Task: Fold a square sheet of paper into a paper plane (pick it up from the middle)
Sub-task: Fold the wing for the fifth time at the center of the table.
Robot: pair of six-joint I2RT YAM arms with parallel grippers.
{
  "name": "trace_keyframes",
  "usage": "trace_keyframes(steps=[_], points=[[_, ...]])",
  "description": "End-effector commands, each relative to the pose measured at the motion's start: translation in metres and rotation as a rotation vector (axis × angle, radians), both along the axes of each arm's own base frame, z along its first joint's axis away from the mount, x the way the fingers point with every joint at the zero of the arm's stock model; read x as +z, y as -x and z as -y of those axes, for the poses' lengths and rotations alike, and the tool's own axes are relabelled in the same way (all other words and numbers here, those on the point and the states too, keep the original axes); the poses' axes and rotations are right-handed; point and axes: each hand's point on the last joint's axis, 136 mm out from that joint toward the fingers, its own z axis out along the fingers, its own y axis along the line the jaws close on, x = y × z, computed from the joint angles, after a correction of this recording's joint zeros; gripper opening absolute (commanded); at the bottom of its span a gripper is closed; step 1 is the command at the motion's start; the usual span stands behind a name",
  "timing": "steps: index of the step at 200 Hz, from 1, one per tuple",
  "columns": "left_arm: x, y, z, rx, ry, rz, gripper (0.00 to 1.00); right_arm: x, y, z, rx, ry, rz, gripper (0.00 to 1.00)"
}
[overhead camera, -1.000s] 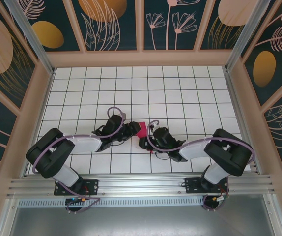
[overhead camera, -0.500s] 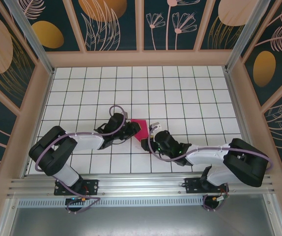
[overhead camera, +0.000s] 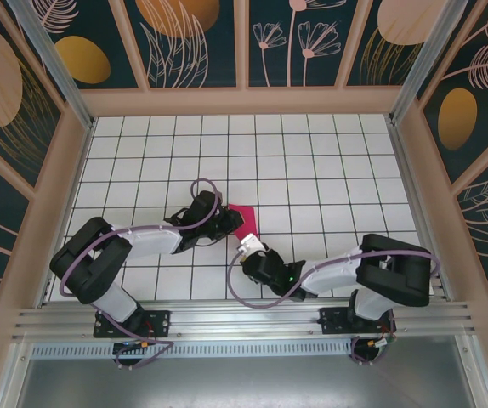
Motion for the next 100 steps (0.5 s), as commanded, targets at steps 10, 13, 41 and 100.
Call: trace_keyframes(steps=[10, 13, 41, 100], points=[[0.0049, -0.0008, 0.004, -0.016, -0.008, 0.007, 0.25, 0.0114, -0.0139, 0.0017, -0.042, 0.057, 0.113, 0.38], [0.0047, -0.0003, 0.0041, -0.016, -0.007, 0.006, 0.25, 0.0109, -0.0142, 0.0016, -0.041, 0.059, 0.114, 0.38], [0.0056, -0.001, 0.0044, -0.015, -0.008, 0.007, 0.25, 0.0068, -0.0148, 0.0026, -0.047, 0.078, 0.113, 0.28], [0.006, -0.0014, 0.0049, -0.017, -0.009, 0.008, 0.25, 0.0052, -0.0173, 0.0011, -0.063, 0.07, 0.12, 0.16]])
